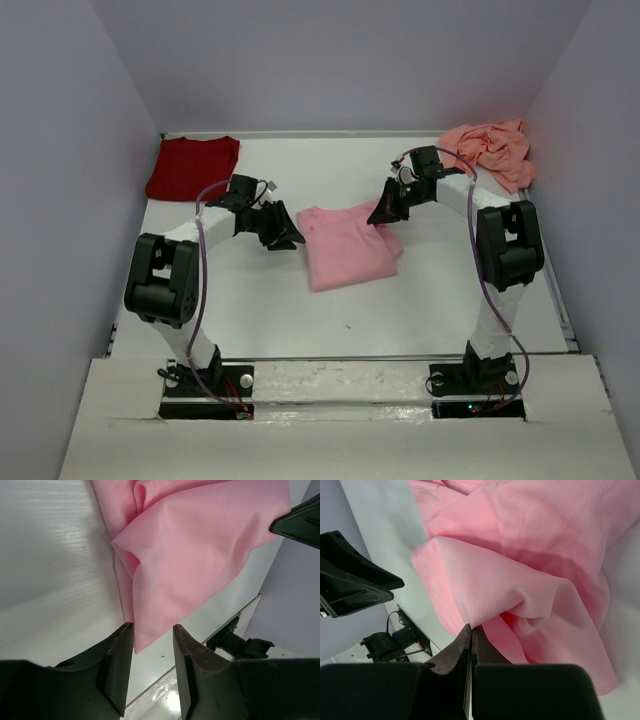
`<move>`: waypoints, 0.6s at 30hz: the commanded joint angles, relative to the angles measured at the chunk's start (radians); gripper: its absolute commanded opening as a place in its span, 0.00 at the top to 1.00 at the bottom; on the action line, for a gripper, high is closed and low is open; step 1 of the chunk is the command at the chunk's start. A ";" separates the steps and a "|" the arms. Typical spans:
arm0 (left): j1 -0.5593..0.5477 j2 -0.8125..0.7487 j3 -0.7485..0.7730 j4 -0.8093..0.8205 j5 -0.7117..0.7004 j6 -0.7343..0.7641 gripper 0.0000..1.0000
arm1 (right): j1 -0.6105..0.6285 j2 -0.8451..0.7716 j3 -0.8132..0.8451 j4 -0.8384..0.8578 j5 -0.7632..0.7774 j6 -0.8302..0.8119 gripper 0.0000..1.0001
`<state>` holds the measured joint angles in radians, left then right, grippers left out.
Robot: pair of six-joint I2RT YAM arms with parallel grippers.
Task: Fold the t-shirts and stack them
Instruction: Fold the tshirt
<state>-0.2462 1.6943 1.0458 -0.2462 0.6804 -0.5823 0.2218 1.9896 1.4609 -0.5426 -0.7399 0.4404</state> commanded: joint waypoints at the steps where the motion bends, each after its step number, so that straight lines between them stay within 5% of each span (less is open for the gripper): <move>1: -0.016 -0.025 -0.015 0.041 0.027 -0.025 0.53 | 0.002 -0.003 0.024 0.003 -0.021 -0.022 1.00; 18: -0.065 0.057 -0.006 0.131 -0.051 -0.079 0.53 | 0.002 -0.003 0.021 0.004 -0.030 -0.019 1.00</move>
<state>-0.3038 1.7424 1.0283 -0.1398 0.6361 -0.6514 0.2218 1.9900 1.4609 -0.5426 -0.7448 0.4335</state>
